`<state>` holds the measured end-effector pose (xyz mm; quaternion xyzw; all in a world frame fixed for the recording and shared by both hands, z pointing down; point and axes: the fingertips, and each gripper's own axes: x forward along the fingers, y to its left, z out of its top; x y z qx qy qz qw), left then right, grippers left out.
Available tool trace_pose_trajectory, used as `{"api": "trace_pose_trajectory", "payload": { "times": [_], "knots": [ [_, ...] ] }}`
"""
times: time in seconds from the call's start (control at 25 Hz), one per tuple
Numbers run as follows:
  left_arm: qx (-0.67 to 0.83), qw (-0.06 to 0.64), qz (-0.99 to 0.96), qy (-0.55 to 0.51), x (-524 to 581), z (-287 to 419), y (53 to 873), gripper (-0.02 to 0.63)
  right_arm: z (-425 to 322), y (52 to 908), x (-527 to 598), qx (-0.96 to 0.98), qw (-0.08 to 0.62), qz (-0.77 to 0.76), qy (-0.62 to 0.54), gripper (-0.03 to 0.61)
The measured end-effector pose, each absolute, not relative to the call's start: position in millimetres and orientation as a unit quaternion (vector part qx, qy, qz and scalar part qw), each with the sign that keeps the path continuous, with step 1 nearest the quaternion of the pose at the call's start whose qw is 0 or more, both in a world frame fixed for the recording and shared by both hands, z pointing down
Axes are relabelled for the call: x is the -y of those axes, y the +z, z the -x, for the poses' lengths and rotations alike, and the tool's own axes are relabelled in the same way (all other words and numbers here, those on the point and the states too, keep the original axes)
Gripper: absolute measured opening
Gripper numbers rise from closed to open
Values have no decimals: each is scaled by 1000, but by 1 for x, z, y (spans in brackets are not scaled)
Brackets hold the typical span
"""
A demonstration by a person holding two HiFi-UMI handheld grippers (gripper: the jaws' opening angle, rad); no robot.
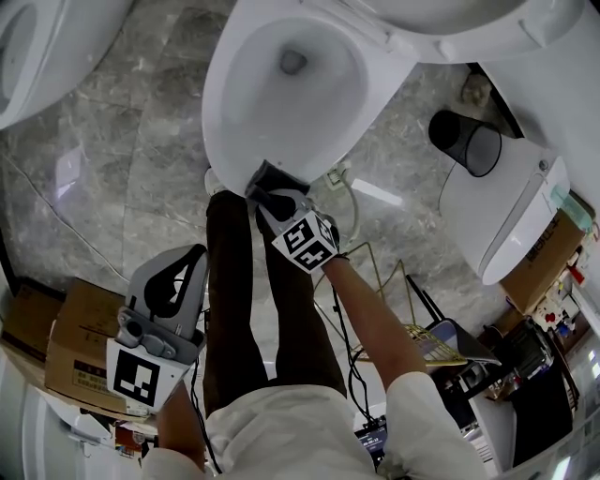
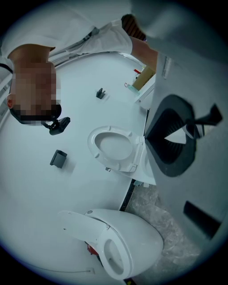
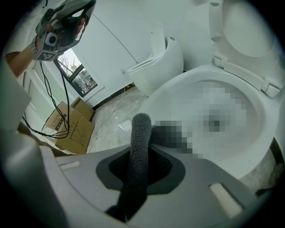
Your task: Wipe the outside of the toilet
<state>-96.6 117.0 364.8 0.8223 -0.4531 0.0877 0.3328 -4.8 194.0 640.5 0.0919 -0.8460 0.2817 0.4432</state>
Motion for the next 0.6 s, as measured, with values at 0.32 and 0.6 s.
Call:
{"api": "trace_pose_trajectory", "payload": {
  "times": [0.32,0.6],
  "knots": [
    [463,334,-817,84,-117,107,365,-2,29,639,-200,847,450,-55,278,63],
    [471,337,-811,82,-119,117,368,-2,55,638,-204,850,456,-19,264,61]
  ]
}}
